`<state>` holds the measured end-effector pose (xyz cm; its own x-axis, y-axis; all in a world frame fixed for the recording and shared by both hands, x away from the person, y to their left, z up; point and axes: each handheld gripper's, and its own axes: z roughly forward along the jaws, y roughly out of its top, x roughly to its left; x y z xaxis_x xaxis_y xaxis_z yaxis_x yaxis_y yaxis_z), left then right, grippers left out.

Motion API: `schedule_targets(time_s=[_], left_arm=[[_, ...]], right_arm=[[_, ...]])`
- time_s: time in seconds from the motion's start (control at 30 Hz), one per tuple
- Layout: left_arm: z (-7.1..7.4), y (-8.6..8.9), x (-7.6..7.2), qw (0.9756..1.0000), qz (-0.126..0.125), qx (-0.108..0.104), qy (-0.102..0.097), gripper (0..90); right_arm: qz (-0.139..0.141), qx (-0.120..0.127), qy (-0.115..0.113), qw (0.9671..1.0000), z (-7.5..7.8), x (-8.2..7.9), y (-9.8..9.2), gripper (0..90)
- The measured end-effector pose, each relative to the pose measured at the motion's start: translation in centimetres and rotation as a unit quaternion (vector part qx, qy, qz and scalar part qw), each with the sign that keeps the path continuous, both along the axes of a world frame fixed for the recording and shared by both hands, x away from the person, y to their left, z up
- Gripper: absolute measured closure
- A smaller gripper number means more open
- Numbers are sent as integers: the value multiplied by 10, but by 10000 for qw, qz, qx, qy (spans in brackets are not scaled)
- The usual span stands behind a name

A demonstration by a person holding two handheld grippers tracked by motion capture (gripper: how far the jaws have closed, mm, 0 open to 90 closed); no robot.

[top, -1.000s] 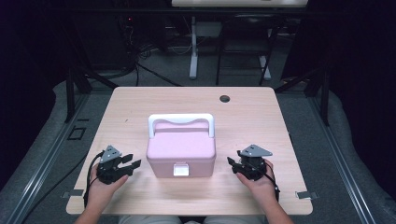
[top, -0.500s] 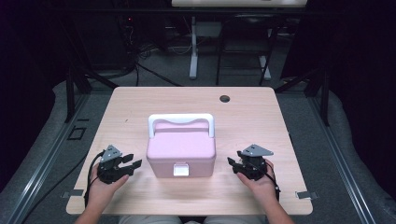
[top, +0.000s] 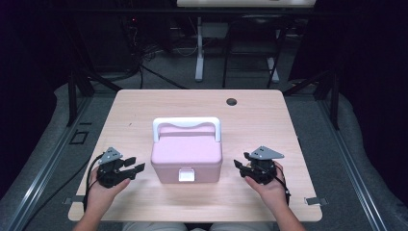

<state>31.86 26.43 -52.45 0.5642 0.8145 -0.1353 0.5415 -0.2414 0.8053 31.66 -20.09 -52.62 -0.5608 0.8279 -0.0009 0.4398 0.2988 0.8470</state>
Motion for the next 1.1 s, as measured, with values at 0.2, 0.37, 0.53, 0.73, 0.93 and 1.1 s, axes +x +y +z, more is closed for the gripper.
schedule_targets(time_s=[0.2,0.37,0.53,0.73,0.93,1.1], left_arm=[[13,3,1,10000,60,-71,3,498],[24,2,2,9999,100,-126,53,496],[35,-1,4,9998,83,-167,31,497],[53,-4,8,9999,-12,-144,-14,497],[72,-8,13,9996,-68,-208,-150,493],[85,-16,18,9992,-272,-192,-209,457]], right_arm=[[60,109,108,9999,10,-1,5,498],[91,259,206,9994,23,0,10,509],[152,211,130,9996,36,1,13,509],[129,268,109,9995,48,2,10,509],[123,392,92,9991,60,6,10,509],[156,466,19,9988,67,7,11,508]])
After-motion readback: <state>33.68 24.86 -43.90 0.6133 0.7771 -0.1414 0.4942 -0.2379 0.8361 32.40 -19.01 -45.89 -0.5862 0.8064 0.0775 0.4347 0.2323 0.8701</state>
